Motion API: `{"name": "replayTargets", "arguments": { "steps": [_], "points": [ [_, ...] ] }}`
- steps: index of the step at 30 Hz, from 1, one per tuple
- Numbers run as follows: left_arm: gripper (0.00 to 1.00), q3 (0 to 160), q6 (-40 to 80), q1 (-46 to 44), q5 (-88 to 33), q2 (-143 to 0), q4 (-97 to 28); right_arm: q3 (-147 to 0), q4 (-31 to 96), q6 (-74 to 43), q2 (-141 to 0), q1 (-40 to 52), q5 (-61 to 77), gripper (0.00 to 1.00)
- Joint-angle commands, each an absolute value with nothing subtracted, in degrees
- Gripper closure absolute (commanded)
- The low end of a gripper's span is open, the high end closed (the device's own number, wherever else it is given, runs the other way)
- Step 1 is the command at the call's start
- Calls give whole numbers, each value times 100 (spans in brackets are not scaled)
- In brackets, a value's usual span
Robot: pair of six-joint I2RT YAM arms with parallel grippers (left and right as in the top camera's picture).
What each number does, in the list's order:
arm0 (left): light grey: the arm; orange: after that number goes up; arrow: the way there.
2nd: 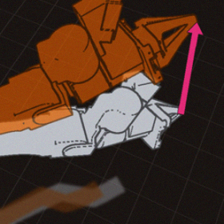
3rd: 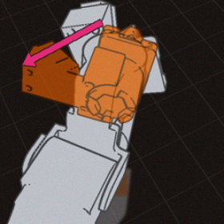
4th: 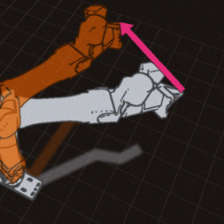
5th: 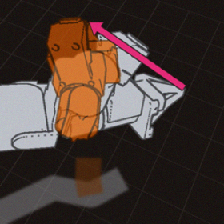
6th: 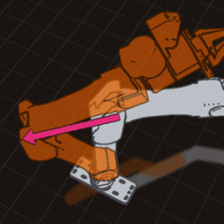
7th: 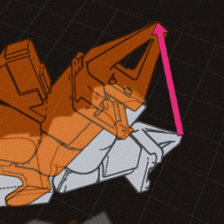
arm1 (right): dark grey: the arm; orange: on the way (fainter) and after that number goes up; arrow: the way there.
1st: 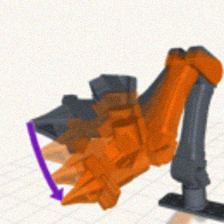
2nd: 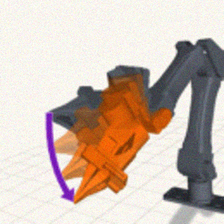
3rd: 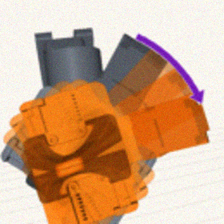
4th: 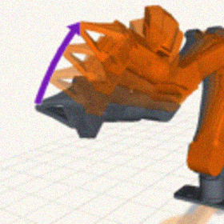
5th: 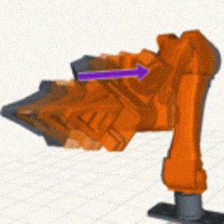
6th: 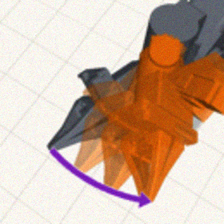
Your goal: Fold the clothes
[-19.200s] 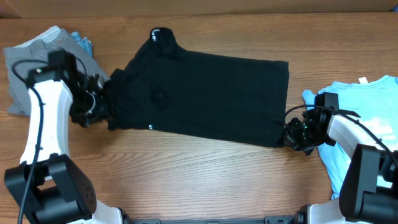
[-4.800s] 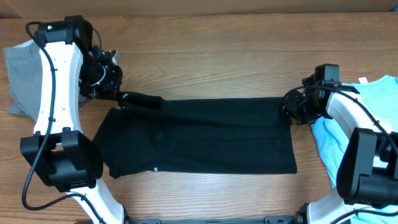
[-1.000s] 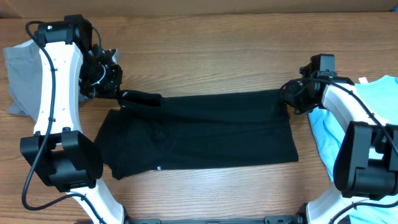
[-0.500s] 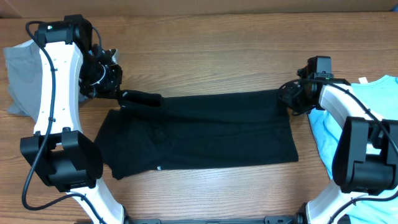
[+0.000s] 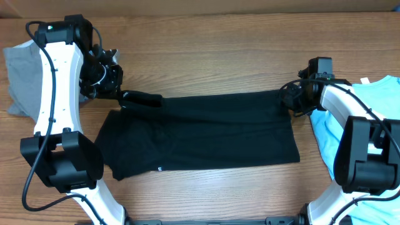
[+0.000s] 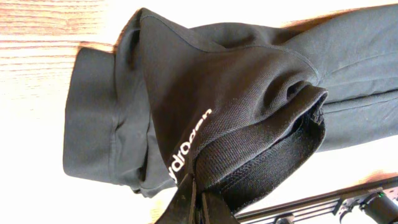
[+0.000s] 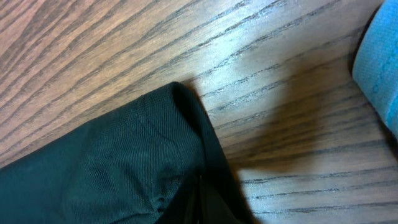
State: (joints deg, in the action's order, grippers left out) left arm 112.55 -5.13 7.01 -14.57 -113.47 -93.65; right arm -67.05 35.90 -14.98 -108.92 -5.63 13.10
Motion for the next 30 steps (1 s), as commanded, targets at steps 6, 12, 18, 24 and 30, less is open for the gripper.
{"name": "replayTargets", "arguments": {
  "steps": [6,12,18,24,30],
  "points": [
    [96,11310,-666,716,-1544,-11271,-9382,-6823,3653,-1503,-10322,-569,1304,96],
    [96,11310,-668,764,-1540,-11268,-9428,-6823,3817,-1503,-10042,-569,1304,96],
    [96,11316,-709,923,-1498,-11242,-9588,-6834,3889,-1507,-9837,-609,1199,96],
    [96,11319,-797,1173,-1619,-10947,-9684,-6834,3957,-1505,-9369,-711,1201,96],
    [95,11319,-838,1197,-1632,-10621,-9684,-6834,4128,-1500,-8967,-757,1203,96]
  ]
}}
